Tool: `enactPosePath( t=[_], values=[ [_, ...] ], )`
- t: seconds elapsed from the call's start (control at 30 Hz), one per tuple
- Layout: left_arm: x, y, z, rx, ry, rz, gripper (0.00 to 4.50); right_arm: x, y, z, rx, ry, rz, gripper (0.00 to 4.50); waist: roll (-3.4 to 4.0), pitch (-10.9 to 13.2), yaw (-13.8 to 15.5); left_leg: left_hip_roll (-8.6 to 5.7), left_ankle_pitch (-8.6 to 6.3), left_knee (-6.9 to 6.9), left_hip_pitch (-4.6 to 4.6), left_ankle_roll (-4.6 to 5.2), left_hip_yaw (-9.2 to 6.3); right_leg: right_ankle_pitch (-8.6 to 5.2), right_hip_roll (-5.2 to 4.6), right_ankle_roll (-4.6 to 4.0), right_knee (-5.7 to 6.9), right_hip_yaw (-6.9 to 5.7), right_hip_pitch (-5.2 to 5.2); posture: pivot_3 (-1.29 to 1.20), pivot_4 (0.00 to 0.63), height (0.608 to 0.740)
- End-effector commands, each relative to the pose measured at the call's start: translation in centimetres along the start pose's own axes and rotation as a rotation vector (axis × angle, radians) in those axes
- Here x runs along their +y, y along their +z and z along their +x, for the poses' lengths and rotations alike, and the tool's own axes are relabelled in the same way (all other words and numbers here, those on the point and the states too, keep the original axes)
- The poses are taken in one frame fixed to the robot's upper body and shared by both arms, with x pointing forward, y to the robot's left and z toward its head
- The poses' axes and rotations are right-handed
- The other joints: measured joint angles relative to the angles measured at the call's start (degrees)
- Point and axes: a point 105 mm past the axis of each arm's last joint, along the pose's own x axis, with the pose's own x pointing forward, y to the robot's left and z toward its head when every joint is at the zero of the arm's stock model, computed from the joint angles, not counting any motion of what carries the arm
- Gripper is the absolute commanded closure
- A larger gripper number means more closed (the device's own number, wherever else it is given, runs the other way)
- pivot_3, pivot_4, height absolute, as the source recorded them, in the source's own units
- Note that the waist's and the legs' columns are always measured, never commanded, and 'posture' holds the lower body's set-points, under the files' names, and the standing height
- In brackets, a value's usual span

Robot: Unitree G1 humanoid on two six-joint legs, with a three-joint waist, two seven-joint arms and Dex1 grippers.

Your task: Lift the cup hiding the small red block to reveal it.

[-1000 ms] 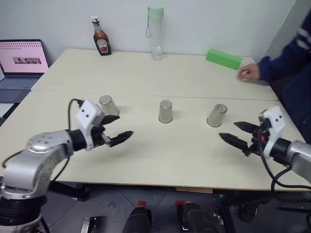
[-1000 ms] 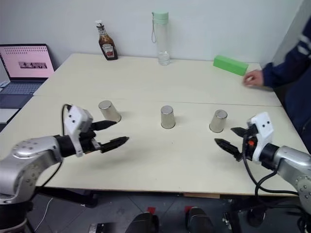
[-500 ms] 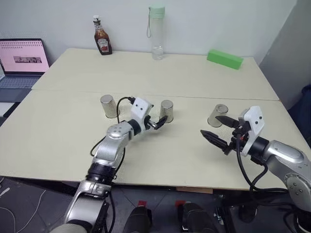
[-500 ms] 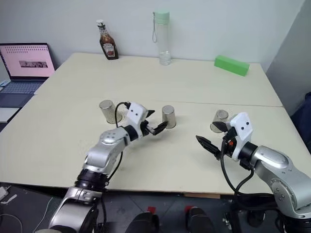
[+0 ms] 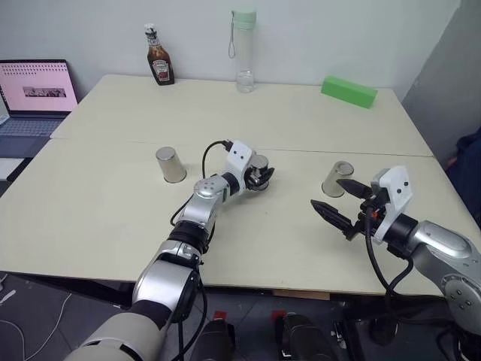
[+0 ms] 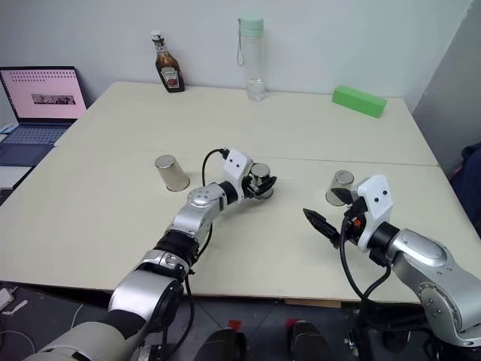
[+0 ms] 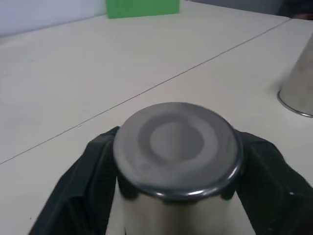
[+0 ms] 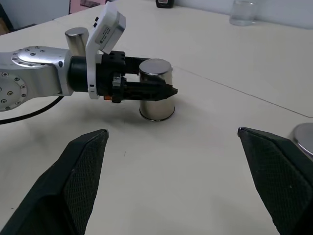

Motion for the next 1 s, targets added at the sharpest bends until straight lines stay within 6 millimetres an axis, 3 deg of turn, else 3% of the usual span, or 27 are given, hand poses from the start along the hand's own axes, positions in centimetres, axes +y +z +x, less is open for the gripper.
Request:
enactPosePath(
  t=[0.03,0.23,0.37,0.5,0.6,0.73,0.8,1.0],
  values=[
    [0.6,2.0,0.2,-0.058,-0.006,0.032,1.83,-0.4,1.4,-0.5,-0.049,-0.031,-0.030,0.00,0.00,0.00,0.01,0.00,0.00,0.00,0.00,0.00,0.00,0.00,0.00,0.00,0.01,0.00,0.00,0.00,0.150,0.740],
    [3.3,5.9,-1.7,-0.140,0.065,0.065,1.85,-0.2,1.3,-0.2,-0.044,-0.014,-0.029,0.00,-0.02,0.01,-0.39,0.04,0.00,0.02,0.00,0.00,0.00,0.00,0.02,0.00,0.03,0.00,-0.01,0.00,0.150,0.740],
    [4.9,7.1,-5.3,-0.132,0.131,0.061,1.85,-0.1,1.5,0.2,-0.053,-0.001,-0.020,0.00,0.01,0.00,-0.97,0.08,0.00,-0.04,0.03,-0.01,0.02,0.00,0.02,0.00,0.03,0.05,-0.02,0.00,0.150,0.740],
    [5.3,4.4,-8.0,-0.054,0.190,0.010,1.85,-0.2,1.5,0.8,-0.055,0.017,-0.015,0.00,0.04,-0.02,-0.73,0.08,0.00,-0.08,0.10,-0.01,-0.03,-0.01,-0.01,-0.02,0.06,0.04,0.00,0.00,0.150,0.740],
    [5.0,1.9,-8.4,0.001,0.204,-0.025,1.85,-0.3,1.6,1.1,-0.056,0.029,-0.016,0.00,0.04,-0.02,-0.36,0.07,0.01,0.03,0.09,-0.02,-0.07,-0.01,-0.02,-0.02,0.10,0.02,0.03,0.00,0.150,0.740],
    [4.7,0.4,-8.1,0.014,0.212,-0.056,1.85,-0.4,1.8,1.2,-0.057,0.038,-0.014,0.00,0.02,-0.01,0.40,0.04,0.01,0.27,-0.03,-0.01,-0.13,0.02,-0.03,0.03,0.10,-0.07,0.06,0.00,0.150,0.740],
    [4.6,0.2,-7.6,0.014,0.210,-0.057,1.13,-0.6,1.7,1.2,-0.053,0.040,-0.014,0.00,0.02,-0.01,0.59,0.01,0.01,0.28,-0.01,-0.01,-0.06,0.04,-0.05,0.06,0.10,-0.04,0.07,0.00,0.150,0.740],
    [4.4,0.2,-7.4,0.033,0.173,-0.043,0.07,-0.4,1.6,1.2,-0.043,0.043,-0.011,0.00,0.02,-0.01,0.72,0.04,0.01,0.25,-0.02,-0.01,-0.06,0.04,-0.02,0.06,0.08,-0.04,0.05,0.00,0.150,0.740]
  ],
)
